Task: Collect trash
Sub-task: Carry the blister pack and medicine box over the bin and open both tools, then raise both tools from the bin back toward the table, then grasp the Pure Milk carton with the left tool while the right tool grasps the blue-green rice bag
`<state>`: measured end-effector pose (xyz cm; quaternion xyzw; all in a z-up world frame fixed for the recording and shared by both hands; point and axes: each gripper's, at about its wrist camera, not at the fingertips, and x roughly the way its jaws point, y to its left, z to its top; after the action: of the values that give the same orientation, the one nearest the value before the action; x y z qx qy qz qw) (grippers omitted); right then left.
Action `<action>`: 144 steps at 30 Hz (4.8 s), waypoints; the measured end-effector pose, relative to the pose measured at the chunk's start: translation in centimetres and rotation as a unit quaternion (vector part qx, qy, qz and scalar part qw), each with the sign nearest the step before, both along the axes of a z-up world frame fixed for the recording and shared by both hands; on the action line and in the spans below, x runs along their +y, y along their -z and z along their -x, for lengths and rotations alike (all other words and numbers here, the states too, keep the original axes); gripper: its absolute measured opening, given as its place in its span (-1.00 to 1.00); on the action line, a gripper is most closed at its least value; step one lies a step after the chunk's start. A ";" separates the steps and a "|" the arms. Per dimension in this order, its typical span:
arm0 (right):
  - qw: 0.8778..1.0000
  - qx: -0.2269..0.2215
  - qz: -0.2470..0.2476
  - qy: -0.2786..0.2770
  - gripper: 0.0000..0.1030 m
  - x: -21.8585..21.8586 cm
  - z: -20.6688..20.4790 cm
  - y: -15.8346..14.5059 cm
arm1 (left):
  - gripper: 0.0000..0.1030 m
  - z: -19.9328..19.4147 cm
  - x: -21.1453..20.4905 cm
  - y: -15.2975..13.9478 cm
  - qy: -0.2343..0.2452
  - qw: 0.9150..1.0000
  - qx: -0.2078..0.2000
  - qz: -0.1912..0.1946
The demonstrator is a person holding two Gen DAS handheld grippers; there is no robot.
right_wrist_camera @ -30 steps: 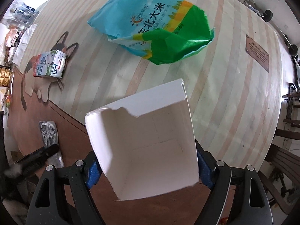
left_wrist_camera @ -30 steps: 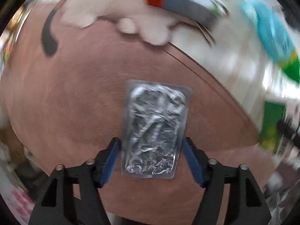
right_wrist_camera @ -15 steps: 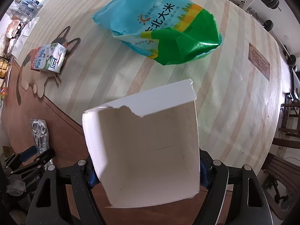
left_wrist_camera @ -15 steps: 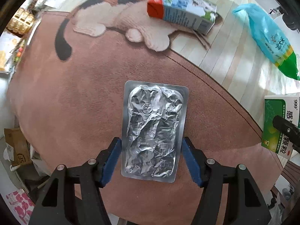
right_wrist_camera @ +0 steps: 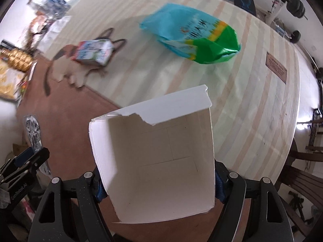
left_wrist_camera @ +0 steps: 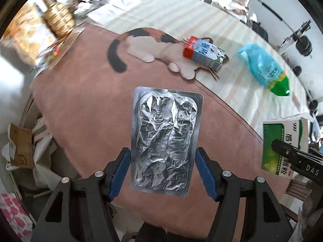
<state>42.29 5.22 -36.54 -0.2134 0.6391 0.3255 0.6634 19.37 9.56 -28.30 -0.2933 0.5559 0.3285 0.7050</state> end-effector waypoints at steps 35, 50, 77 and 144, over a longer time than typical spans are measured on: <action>0.968 0.113 0.069 -0.213 0.56 2.1 41.7 26.5 | 0.23 42.4 1.6 34.1 -0.319 0.916 -0.068 0.234; 0.944 0.092 0.112 -0.296 1.00 4.2 45.0 41.3 | 0.95 45.6 0.9 43.2 -0.323 0.933 0.042 0.155; 0.948 0.009 0.062 -0.311 1.00 -0.4 44.8 16.8 | 0.95 45.9 -6.7 20.3 -0.304 0.946 0.069 0.090; 0.973 0.040 0.137 -0.183 0.91 14.8 -18.6 5.7 | 0.08 -17.8 14.4 10.5 -0.016 0.995 0.070 0.062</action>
<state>60.88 20.00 -42.23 -0.4026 0.6533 0.3591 0.5312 37.16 24.00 -38.80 -0.3216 0.6188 0.3243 0.6391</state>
